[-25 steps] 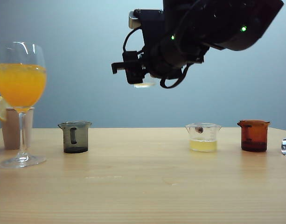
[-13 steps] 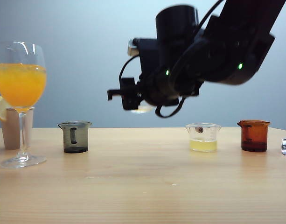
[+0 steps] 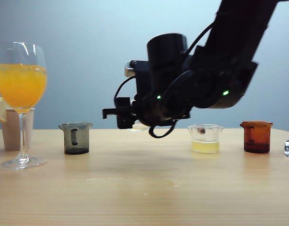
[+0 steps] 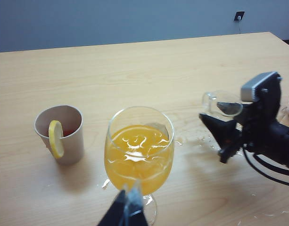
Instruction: Pick up the second measuring cup from the left, pour the orange juice inside into the goblet, and finally put the measuring cup back in its original place.
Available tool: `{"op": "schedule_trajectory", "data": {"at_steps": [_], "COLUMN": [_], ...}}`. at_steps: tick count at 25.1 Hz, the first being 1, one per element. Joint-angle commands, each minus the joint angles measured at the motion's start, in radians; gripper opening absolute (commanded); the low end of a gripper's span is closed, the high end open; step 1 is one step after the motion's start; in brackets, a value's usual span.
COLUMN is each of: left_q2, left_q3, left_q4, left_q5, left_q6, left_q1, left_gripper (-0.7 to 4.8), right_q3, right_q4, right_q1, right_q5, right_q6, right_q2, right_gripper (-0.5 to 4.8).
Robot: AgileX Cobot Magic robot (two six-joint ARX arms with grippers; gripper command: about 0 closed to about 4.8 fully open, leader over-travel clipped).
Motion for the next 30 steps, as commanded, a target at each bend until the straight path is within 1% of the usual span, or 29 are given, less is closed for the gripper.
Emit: {"op": "schedule_trajectory", "data": {"at_steps": [1,4,12,17,19,30], "left_q2": [0.003,0.003,0.003,0.003,0.003,0.003], "left_q3": [0.003,0.003,0.003,0.003,0.003,0.003], "left_q4": [0.016,0.015,0.015,0.015,0.015,0.015], "left_q5": [0.002,0.002,0.001,0.001,0.001,0.001], "left_q6": [-0.004,-0.004,-0.003,-0.003,-0.003,-0.004], "left_q1": [0.002,0.002,0.002,0.002,0.002,0.002], "left_gripper": [-0.05,-0.05,-0.05,-0.05,-0.05,-0.05], "right_q3": [0.058,0.097,0.119,0.119,0.119,0.119], "right_q4": [-0.004,-0.060,-0.092,-0.084,-0.085,-0.082], "right_q1": [0.003,0.003,0.003,-0.003,-0.005,-0.008], "right_q5": [-0.024,-0.023,-0.024,-0.031,-0.050,-0.051], "right_q6": [0.004,0.004,0.017,0.053,0.053,0.053], "right_q2": [0.024,0.038,0.068,0.082,0.095,0.111], "right_gripper": [-0.01,-0.01,-0.01,-0.01,-0.01,-0.01]}}
